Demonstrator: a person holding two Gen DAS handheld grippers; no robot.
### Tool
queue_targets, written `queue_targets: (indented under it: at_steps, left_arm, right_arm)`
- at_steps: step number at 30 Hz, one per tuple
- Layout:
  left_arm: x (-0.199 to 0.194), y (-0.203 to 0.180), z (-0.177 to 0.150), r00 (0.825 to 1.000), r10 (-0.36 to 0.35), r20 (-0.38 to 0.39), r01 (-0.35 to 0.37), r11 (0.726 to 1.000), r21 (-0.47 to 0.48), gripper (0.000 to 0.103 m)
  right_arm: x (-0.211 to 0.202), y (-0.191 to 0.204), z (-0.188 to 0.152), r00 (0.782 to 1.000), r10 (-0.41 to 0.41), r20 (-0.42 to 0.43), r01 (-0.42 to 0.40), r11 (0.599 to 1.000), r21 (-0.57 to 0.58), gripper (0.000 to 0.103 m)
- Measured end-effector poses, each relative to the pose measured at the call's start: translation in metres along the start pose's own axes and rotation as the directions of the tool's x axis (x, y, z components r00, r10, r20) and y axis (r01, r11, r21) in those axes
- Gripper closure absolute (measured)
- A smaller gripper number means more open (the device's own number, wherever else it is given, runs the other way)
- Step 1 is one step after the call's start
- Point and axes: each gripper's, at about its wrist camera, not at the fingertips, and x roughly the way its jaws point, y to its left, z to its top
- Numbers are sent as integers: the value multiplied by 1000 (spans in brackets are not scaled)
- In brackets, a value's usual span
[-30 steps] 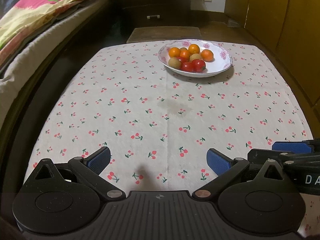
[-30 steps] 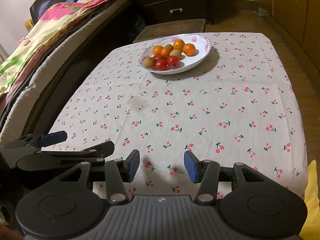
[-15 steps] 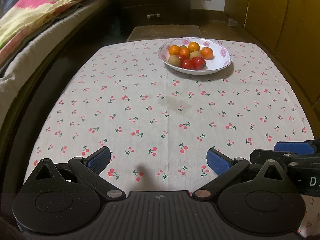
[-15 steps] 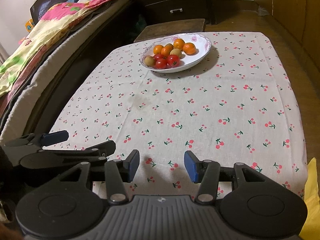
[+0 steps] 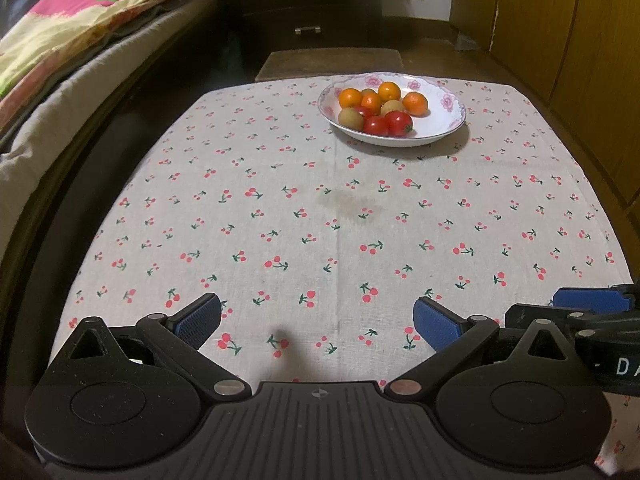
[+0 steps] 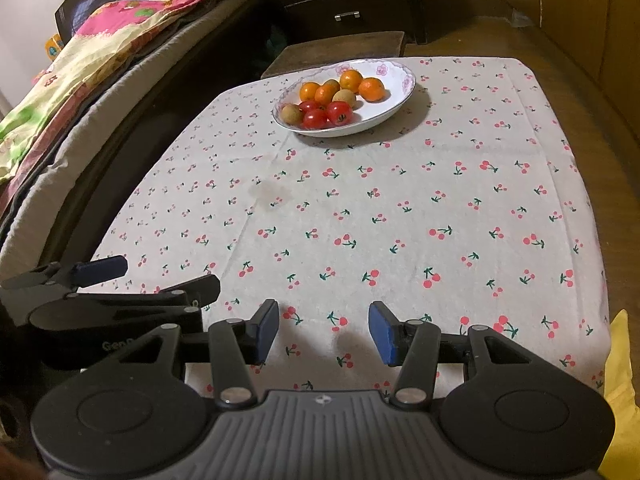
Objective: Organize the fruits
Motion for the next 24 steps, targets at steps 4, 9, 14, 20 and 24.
queue_targets:
  at_steps: [4,9,14,20,24]
  left_arm:
    - [0,0,0,1000,-1,0,1,1000,3,0]
    - [0,0,0,1000,0,-1,0,1000,3,0]
    - [-1,-2,-2,1000,0,0,0,1000,9,0]
    - [-1,-1,-2,1000,9,2,-9,1000,3,0]
    - [-1,0,-2,1000,18,7,-18,1000,1,0]
  right_arm:
    - [0,0,0,1000,1,-1,-1,1000,-1,53]
    - [0,1,0,1000,2,-2,-2,1000,-2,52]
    - [0,1,-1,1000,2,-2,-2,1000,-2,52]
    - [0,1,-1,1000,2,-2,-2,1000,-2,50]
    - [0,1,-2,1000,4,-1,-4,1000,-1,49]
